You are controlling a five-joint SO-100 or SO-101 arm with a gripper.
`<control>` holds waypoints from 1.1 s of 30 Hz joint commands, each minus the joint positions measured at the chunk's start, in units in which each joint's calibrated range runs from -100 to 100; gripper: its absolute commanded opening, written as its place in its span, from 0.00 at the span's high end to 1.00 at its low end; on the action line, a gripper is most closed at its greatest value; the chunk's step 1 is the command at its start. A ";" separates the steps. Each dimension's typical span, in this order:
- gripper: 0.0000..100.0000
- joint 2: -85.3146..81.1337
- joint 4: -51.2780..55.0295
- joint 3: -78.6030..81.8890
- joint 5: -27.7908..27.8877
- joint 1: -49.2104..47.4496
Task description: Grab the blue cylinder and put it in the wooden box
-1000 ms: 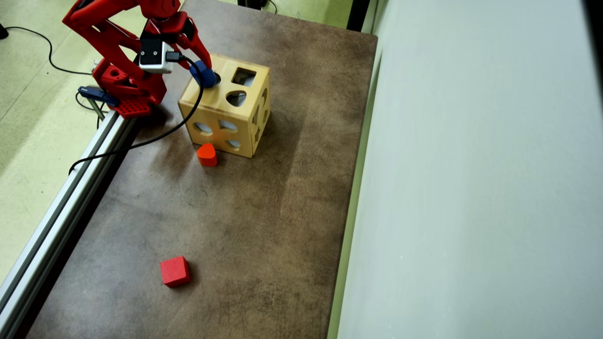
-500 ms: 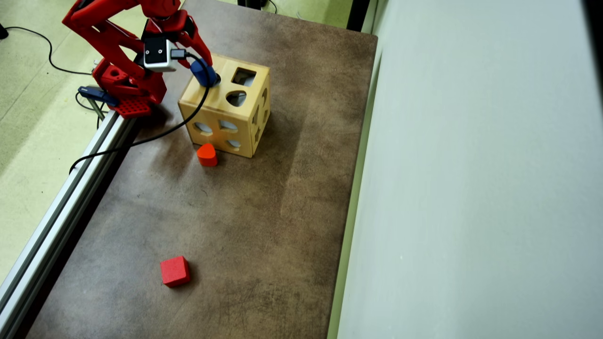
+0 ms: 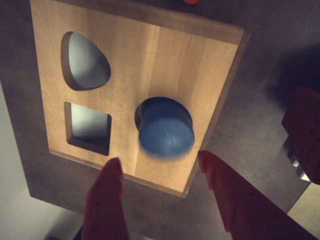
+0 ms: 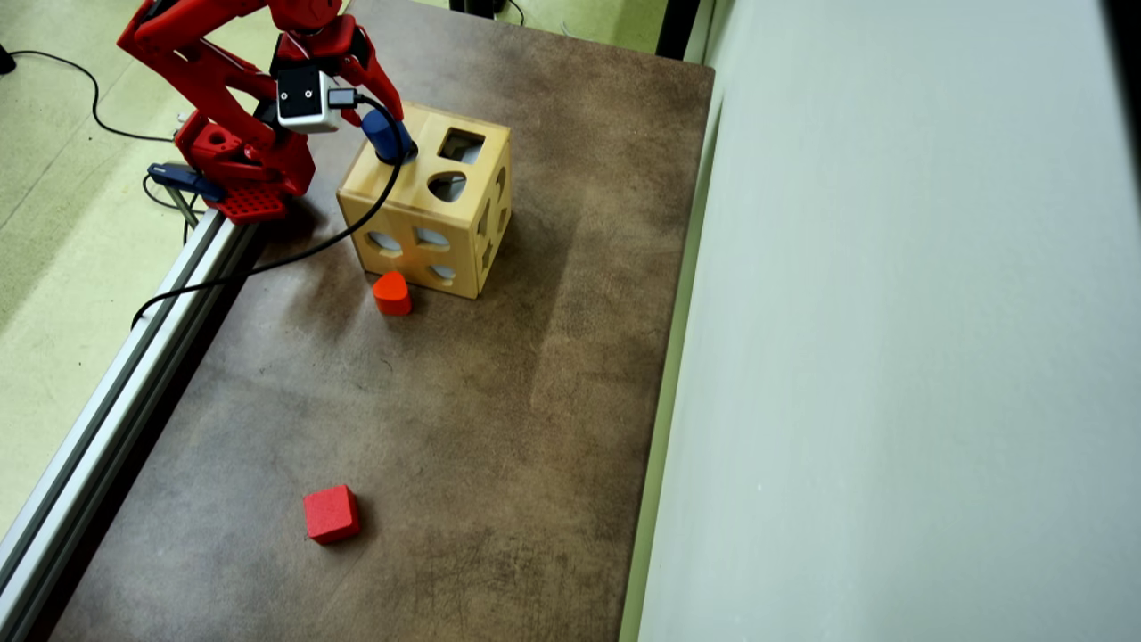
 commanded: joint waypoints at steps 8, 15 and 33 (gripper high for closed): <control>0.70 -1.23 0.57 -1.30 0.24 0.01; 0.70 -2.42 0.65 -9.17 0.44 0.01; 0.78 -29.51 0.65 -26.88 -0.15 0.08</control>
